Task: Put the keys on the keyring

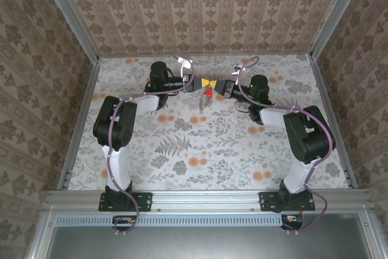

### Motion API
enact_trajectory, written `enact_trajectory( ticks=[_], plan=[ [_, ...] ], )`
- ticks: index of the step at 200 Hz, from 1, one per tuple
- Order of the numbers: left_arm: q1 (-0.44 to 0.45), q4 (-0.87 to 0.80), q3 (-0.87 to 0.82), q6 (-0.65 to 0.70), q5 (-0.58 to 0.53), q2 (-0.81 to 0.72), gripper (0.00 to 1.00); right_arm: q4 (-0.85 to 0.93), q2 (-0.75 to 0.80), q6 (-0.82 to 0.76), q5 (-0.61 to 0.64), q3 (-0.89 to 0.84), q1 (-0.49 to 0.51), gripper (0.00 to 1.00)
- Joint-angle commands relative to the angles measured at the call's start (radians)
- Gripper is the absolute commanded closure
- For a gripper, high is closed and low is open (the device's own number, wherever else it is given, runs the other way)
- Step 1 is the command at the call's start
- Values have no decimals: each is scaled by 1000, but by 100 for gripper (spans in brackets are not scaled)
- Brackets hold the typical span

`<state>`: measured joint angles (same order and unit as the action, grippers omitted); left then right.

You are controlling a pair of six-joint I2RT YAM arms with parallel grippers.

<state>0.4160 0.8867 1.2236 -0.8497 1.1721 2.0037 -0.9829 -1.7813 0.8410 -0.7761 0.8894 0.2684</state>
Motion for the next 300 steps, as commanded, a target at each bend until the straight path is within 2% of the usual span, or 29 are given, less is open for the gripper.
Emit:
enact_trajectory(
  ticks=[1,17,39,87,105,180,300],
  plan=[
    [-44,31,-5,6,17,-44,72,87,32,-99,-68,14,-31,100],
    [-60,-6,-9,35,23,-64,68,164,41,-157,-112,30,-45,100],
    [-68,-154,-4,146,29,-97,67,292,56,-247,-174,64,-54,100],
    [-35,-807,127,614,6,-133,66,679,82,-510,-296,185,-52,100],
    [-17,-963,183,728,11,-117,66,812,94,-595,-307,222,-51,100],
    [12,-1049,234,793,71,-83,66,1179,78,-848,-315,354,-43,100],
    [34,-1051,255,803,107,-43,67,1110,45,-808,-318,341,-42,100]
  ],
)
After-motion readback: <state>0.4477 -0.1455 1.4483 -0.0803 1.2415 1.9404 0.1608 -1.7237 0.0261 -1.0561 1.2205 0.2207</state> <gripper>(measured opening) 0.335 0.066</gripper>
